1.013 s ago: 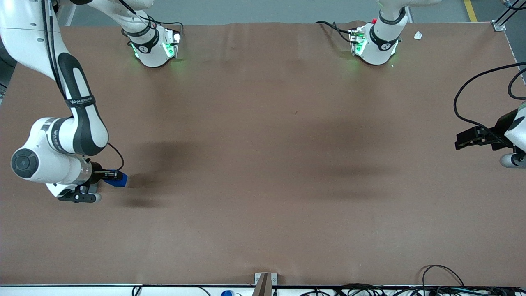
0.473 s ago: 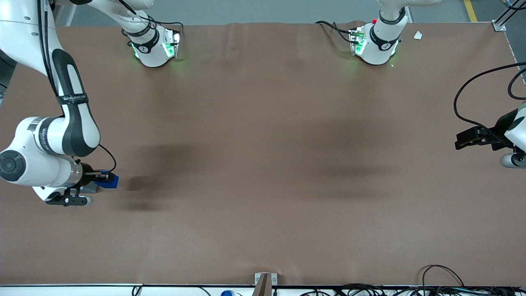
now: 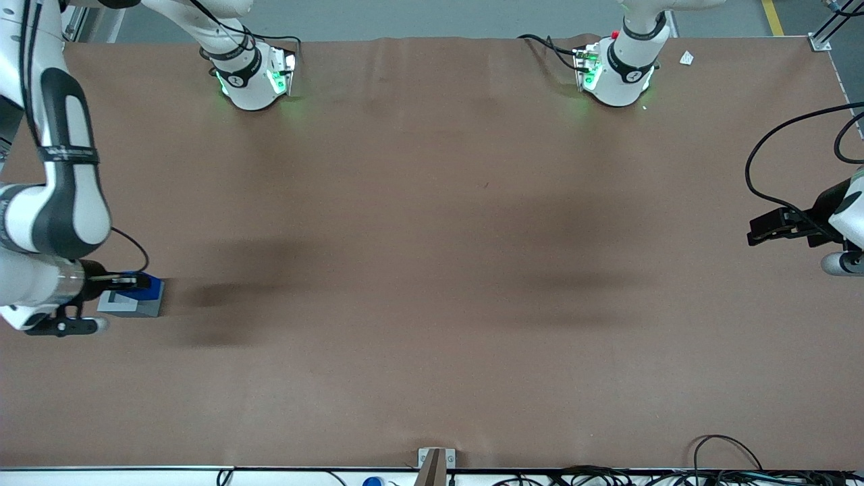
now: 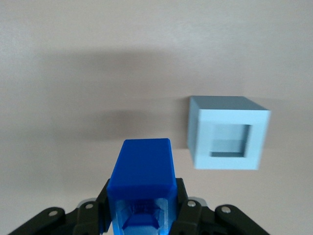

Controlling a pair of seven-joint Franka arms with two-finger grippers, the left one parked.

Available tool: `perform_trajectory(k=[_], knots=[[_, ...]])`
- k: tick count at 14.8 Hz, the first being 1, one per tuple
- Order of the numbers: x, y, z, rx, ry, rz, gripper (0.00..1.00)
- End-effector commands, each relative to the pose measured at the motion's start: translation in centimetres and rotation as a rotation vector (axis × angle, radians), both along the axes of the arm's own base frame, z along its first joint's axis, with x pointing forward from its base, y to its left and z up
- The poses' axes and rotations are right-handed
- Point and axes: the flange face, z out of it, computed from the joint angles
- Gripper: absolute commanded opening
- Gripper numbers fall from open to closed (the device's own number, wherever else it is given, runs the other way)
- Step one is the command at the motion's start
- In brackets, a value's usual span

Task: Insert blue part into gray base with right arm
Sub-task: 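Lift the blue block and carry it over the gray base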

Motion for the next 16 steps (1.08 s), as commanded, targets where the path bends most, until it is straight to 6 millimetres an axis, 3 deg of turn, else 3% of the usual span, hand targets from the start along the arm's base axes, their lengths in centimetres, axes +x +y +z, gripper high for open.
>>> perform_trajectory(k=[1, 4, 6, 7, 10, 16], knots=[[-0.5, -2.1, 2.1, 0.004, 0.007, 0.009, 0.12], [-0.8, -4.6, 3.8, -0.003, -0.015, -0.016, 0.12], [0.2, -5.5, 5.5, -0.013, -0.05, -0.022, 0.11], [1.1, -5.8, 4.1, -0.021, -0.039, -0.018, 0.11], [2.5, -6.4, 3.0, -0.04, -0.042, -0.015, 0.08], [1.5, -8.0, 0.0, -0.025, 0.021, -0.073, 0.09]])
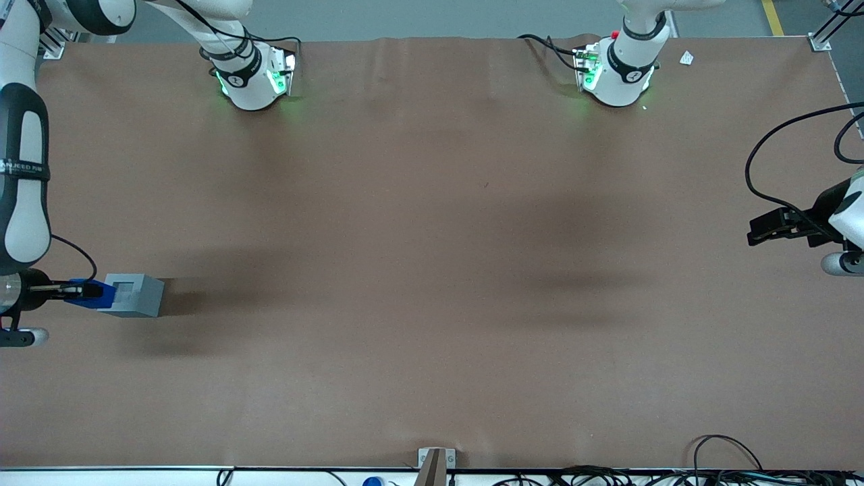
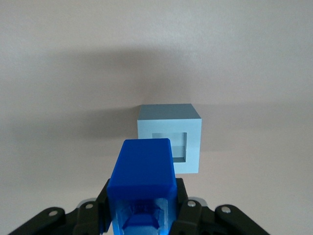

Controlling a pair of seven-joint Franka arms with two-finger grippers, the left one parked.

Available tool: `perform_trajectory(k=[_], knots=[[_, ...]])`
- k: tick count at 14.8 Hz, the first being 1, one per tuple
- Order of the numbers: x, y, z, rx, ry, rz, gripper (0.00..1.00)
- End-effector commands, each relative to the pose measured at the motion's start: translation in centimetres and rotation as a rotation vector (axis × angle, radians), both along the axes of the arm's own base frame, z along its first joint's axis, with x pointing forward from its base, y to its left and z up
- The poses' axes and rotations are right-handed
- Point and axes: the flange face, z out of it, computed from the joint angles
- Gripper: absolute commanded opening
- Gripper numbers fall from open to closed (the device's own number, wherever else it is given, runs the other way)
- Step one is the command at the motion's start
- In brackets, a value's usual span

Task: Insert blue part into gray base with right arm
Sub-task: 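Lower the blue block into the gray base's square opening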

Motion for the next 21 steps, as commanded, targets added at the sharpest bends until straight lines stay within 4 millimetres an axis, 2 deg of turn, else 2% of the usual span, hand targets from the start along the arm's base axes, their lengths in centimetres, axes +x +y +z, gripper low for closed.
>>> perform_trajectory(k=[1, 6, 15, 19, 21], knots=[[-0.4, -1.6, -0.2, 0.0, 0.011, -0.035, 0.09], [0.0, -2.2, -1.5, -0.015, -0.009, -0.075, 0.07], [-1.3, -2.8, -4.6, -0.001, 0.011, -0.077, 0.07], [-1.6, -3.7, -4.8, 0.0, 0.012, -0.089, 0.07], [-1.6, -3.4, -5.1, 0.001, 0.018, -0.085, 0.07]])
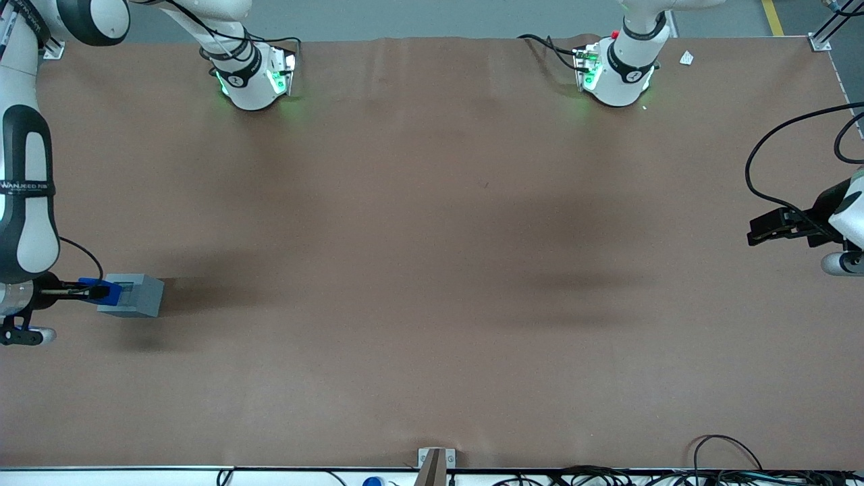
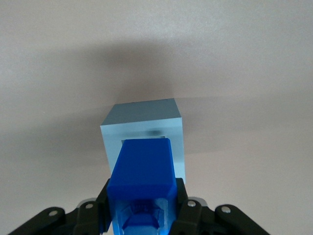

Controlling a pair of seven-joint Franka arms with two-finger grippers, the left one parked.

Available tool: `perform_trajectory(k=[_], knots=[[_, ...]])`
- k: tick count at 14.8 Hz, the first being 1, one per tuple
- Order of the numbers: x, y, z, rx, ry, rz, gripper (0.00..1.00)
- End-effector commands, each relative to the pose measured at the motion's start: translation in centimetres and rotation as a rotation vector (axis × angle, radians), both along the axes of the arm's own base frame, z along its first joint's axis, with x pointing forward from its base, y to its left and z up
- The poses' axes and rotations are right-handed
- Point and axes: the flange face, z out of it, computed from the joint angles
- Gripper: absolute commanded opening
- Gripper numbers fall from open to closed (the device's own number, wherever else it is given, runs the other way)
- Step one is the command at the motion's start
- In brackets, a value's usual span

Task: Insert blue part into gray base with right arm
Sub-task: 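Lower the blue block into the gray base's square opening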

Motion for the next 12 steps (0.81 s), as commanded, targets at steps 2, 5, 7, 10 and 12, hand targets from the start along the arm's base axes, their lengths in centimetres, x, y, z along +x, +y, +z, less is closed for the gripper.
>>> perform_trajectory(k=[2, 5, 7, 10, 12], knots=[[-0.49, 0.11, -0.13, 0.006, 0.001, -0.005, 0.07], [-0.83, 0.12, -0.6, 0.02, 0.011, 0.011, 0.07], [-0.98, 0.19, -0.61, 0.027, 0.013, 0.025, 0.07], [-0.97, 0.21, -0.71, 0.027, 0.009, 0.025, 0.06], [-1.13, 0.14, -0.88, 0.029, 0.014, 0.023, 0.06]])
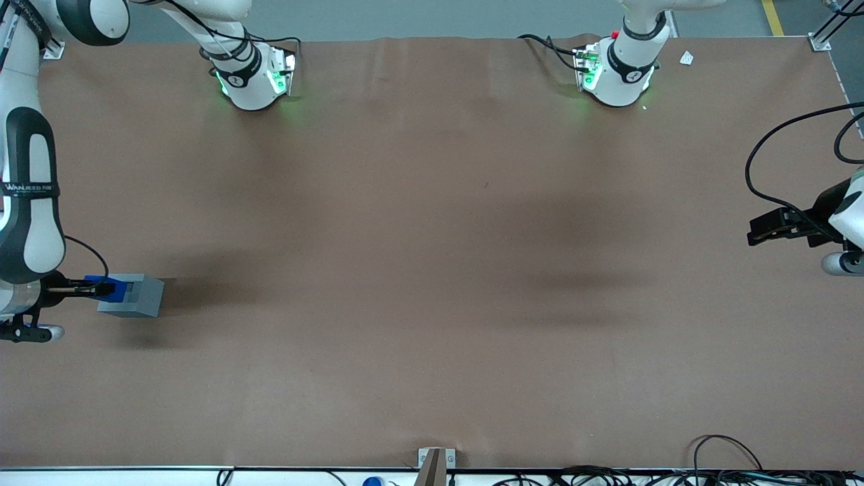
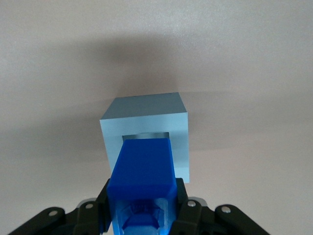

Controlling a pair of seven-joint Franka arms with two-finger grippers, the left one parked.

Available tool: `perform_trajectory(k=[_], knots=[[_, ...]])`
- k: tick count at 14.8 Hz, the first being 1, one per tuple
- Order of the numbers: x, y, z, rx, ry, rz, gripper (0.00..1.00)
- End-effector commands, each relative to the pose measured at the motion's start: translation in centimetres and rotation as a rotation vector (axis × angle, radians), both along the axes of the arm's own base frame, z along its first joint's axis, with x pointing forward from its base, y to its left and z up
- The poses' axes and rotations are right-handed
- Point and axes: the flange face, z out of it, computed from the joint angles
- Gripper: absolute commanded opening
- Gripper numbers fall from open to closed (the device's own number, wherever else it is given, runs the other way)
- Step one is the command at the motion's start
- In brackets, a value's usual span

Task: Insert blue part into gray base with right arm
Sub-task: 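Lower the blue block into the gray base's square opening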

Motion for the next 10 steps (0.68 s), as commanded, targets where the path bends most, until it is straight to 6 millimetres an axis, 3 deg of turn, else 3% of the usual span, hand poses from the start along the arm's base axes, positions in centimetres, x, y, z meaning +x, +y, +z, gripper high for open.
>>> perform_trajectory(k=[1, 10], knots=[[-0.83, 0.03, -0.04, 0.02, -0.001, 0.009, 0.06], [-0.98, 0.06, -0.26, 0.022, 0.004, 0.016, 0.06]])
